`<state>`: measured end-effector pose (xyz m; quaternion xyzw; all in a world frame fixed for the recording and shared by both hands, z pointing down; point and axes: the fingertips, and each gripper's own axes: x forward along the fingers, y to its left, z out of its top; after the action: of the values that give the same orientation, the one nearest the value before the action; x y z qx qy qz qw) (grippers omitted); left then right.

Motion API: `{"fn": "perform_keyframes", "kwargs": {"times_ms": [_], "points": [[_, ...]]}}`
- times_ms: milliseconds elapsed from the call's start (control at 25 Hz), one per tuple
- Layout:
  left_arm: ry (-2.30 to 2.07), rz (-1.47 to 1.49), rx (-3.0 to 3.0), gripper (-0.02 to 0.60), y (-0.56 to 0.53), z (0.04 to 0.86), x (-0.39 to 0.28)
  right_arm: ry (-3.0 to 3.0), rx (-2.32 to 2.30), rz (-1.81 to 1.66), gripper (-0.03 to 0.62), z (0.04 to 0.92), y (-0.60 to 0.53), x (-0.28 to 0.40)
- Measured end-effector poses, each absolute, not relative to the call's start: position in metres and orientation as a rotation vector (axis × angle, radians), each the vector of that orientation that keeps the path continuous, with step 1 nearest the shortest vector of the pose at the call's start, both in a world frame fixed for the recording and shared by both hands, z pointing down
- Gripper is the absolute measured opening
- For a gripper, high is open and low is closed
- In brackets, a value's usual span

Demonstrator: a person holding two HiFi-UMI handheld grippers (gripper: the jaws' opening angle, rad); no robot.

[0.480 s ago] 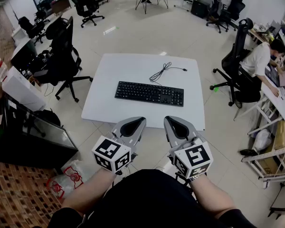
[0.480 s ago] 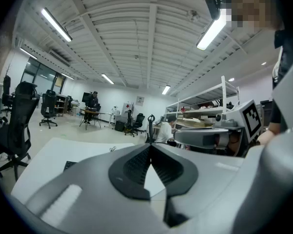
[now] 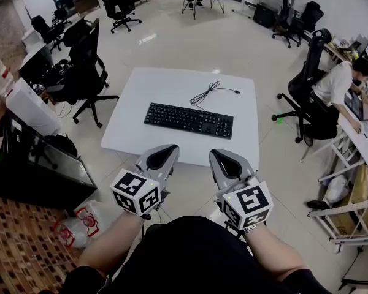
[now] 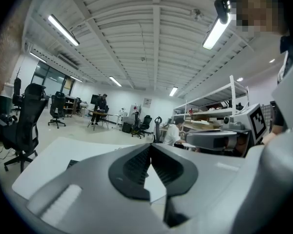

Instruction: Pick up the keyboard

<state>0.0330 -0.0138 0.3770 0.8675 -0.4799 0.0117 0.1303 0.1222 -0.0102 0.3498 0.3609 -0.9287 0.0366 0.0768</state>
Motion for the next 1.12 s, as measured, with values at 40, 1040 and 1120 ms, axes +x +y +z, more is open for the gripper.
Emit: {"fn": "perform_keyframes", "kwargs": {"times_ms": [40, 1040, 1120], "points": [[-1.398, 0.032, 2.514, 0.005, -0.014, 0.377, 0.035, -2.786, 1.073, 0.112, 0.002, 0.35, -0.01, 0.124], [-1.458, 0.129, 2.197, 0.133, -0.133, 0.464, -0.096, -2.776, 1.023, 0.232, 0.002, 0.375, -0.065, 0.074], [-1.439, 0.158, 2.156, 0.137, -0.156, 0.482, -0.116, -2.766, 1.04, 0.244, 0.002, 0.375, -0.079, 0.064]]}}
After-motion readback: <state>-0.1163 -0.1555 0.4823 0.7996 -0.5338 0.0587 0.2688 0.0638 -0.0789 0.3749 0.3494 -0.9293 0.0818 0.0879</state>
